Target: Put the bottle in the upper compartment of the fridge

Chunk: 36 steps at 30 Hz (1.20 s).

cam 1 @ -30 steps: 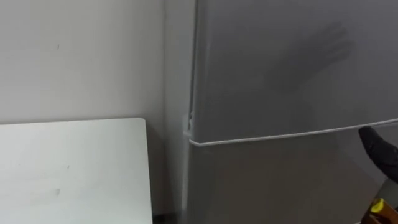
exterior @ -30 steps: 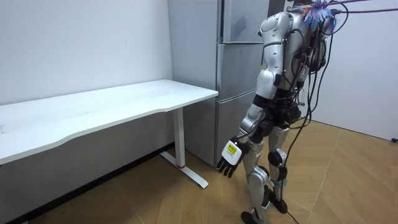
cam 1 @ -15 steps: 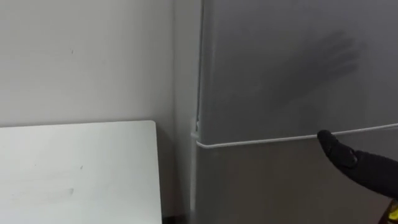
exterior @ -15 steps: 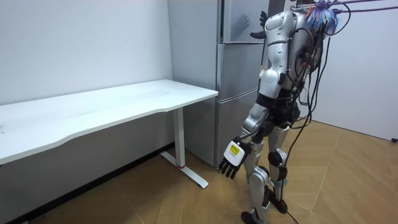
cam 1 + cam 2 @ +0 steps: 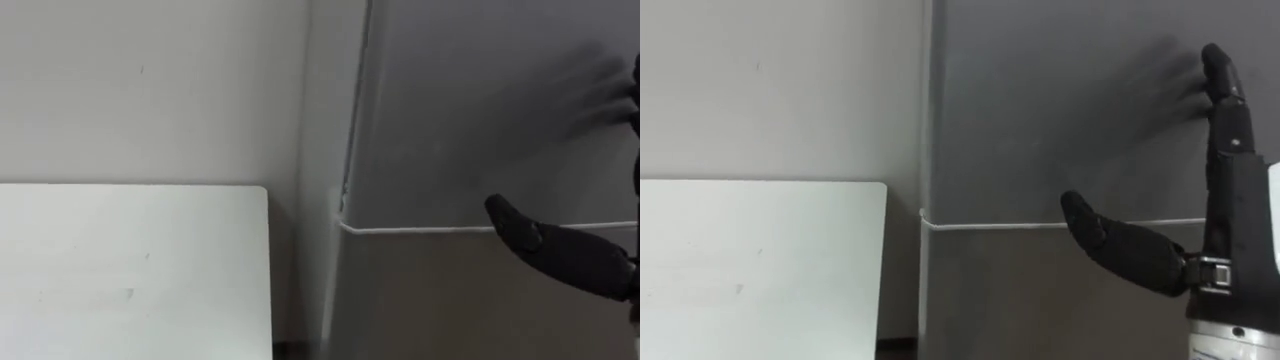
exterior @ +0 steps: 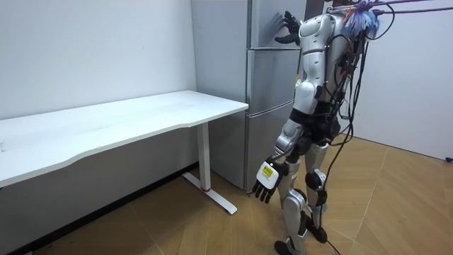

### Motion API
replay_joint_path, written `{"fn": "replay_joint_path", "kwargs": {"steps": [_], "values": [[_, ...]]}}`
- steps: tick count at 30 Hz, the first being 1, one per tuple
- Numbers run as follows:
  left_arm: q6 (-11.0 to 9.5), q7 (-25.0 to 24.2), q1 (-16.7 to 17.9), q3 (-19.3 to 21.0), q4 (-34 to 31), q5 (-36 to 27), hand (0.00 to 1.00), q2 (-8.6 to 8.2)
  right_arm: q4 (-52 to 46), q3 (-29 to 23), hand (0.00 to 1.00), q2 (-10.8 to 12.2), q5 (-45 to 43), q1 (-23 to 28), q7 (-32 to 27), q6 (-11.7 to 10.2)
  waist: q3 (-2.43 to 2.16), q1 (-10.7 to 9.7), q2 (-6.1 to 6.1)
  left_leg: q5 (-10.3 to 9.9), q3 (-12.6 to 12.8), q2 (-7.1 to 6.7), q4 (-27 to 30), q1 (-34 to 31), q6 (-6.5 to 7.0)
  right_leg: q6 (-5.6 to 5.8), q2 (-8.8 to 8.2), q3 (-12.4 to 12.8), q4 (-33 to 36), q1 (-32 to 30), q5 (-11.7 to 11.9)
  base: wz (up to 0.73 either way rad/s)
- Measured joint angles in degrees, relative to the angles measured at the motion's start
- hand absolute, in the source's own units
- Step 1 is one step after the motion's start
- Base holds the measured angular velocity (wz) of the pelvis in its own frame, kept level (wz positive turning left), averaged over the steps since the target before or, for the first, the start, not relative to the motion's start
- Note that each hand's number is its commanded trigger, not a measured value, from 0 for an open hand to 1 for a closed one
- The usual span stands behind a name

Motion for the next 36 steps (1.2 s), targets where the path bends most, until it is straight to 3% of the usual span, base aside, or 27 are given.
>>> {"fn": "replay_joint_path", "kwargs": {"steps": [9,14,23,28,32,36], "values": [[1.5,-1.1,-1.2,-0.1,-1.0,0.2,0.0,0.8,9.5,1.1,0.0,0.0,0.4,-5.0,-1.0,-0.4,0.2,1.0,-0.96,0.2,-0.5,-0.04,0.2,-0.1,0.23,-0.18,-0.06,-0.1,-0.1,0.3,0.8,0.0],[3.5,-1.4,-1.2,-0.1,-2.4,0.2,0.0,1.34,17.7,1.2,0.0,-0.1,0.3,-8.3,-2.3,-3.0,0.17,1.3,-1.47,0.6,-0.9,-0.36,0.8,-0.5,0.67,-0.14,-0.46,-0.6,-0.5,0.5,1.8,0.02],[7.4,-1.5,-0.7,-1.2,-6.0,2.5,0.0,1.35,29.3,1.0,0.0,-2.0,-0.4,-13.6,-3.5,-3.4,0.11,1.6,-1.43,0.6,-3.0,-0.54,4.6,-3.4,1.22,0.73,-0.94,-1.6,-1.2,0.1,3.0,0.12],[9.7,-1.4,-0.5,-2.4,-7.2,2.5,0.0,1.22,33.2,1.0,0.0,-2.1,-0.4,-16.2,-3.8,-2.1,-0.3,1.8,-1.15,1.2,-3.3,-0.51,5.6,-5.2,1.56,0.62,-1.22,-1.9,-1.0,-1.2,4.0,0.04],[9.8,-1.4,-0.2,-3.2,-7.2,2.4,0.0,1.23,34.6,1.1,0.0,-2.1,0.2,-16.5,-3.6,-1.0,-0.93,1.7,-0.73,1.4,-3.3,-0.68,5.6,-5.2,1.71,0.5,-1.56,-2.5,-0.9,-1.1,4.4,0.0],[9.7,-1.3,-0.2,-3.3,-7.3,2.2,0.0,1.25,34.6,1.1,0.0,-2.1,0.1,-16.3,-3.7,-0.3,-0.93,1.6,-0.7,1.5,-3.4,-1.12,5.5,-4.9,1.78,0.26,-1.68,-2.5,-0.8,-0.9,4.5,0.0]]}}
